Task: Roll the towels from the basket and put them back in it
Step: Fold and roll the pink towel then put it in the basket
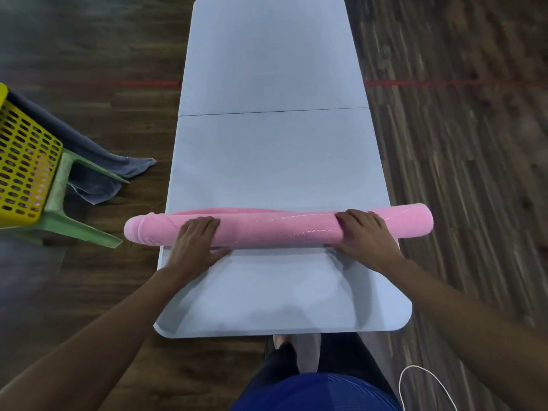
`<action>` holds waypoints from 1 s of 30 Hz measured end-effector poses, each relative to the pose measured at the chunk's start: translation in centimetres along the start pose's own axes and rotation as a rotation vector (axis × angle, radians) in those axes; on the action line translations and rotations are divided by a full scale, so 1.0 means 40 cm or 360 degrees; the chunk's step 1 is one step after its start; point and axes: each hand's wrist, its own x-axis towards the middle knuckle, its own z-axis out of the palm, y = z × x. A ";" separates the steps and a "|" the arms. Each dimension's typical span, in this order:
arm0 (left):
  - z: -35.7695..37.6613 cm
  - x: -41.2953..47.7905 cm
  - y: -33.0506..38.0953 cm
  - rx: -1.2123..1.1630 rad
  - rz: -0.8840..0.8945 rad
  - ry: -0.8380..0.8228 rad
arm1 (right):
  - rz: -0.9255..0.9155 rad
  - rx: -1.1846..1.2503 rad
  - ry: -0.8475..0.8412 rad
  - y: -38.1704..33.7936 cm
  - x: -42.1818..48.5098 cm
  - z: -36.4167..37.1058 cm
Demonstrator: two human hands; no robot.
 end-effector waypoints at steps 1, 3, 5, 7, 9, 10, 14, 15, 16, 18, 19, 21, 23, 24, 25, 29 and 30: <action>0.000 0.000 -0.008 0.0066 0.0042 -0.0097 | -0.0055 -0.0077 -0.0012 0.010 -0.005 0.009; -0.006 0.015 -0.022 0.0109 0.0057 -0.0136 | -0.0048 -0.0098 -0.0043 0.014 0.011 0.006; -0.031 0.045 -0.027 0.0013 0.0022 -0.0167 | 0.0073 -0.0030 -0.0156 0.002 0.052 -0.021; -0.064 0.083 -0.027 -0.0103 -0.0079 -0.0304 | 0.0178 0.0015 -0.0301 -0.004 0.100 -0.053; -0.090 0.116 -0.032 -0.0227 -0.0224 -0.0437 | 0.0240 0.0037 -0.0399 0.002 0.138 -0.075; -0.092 0.128 -0.039 -0.0273 -0.0243 -0.0458 | 0.0245 0.0031 -0.0414 0.008 0.149 -0.081; -0.063 0.116 -0.098 0.0041 0.0012 -0.0467 | 0.0088 -0.0033 -0.0506 0.055 0.138 -0.086; -0.052 0.101 -0.102 0.0159 0.0063 -0.0475 | 0.0025 -0.0112 -0.0534 0.066 0.129 -0.086; -0.039 0.088 -0.100 0.0227 0.0074 -0.0466 | -0.0014 -0.0196 -0.0541 0.072 0.119 -0.081; -0.021 0.070 -0.057 0.0163 -0.0079 -0.0394 | 0.0045 -0.0256 -0.0502 0.061 0.100 -0.056; -0.015 0.068 -0.020 0.0062 -0.0230 -0.0365 | 0.0144 -0.0209 -0.0460 0.045 0.091 -0.040; -0.005 0.064 0.065 -0.0164 -0.0559 -0.0364 | 0.0414 -0.0044 -0.0389 -0.012 0.076 -0.012; 0.002 0.060 0.152 -0.0368 -0.0825 -0.0340 | 0.0649 0.0127 -0.0362 -0.076 0.065 0.006; 0.004 0.061 0.196 -0.0472 -0.0937 -0.0326 | 0.0757 0.0233 -0.0357 -0.108 0.061 0.015; 0.007 0.063 0.239 -0.0571 -0.1037 -0.0312 | 0.0861 0.0340 -0.0349 -0.138 0.059 0.024; 0.028 0.091 0.380 -0.0935 -0.1309 -0.0260 | 0.1149 0.0631 -0.0262 -0.245 0.057 0.052; 0.034 0.096 0.404 -0.1026 -0.1353 -0.0243 | 0.1195 0.0688 -0.0249 -0.267 0.056 0.056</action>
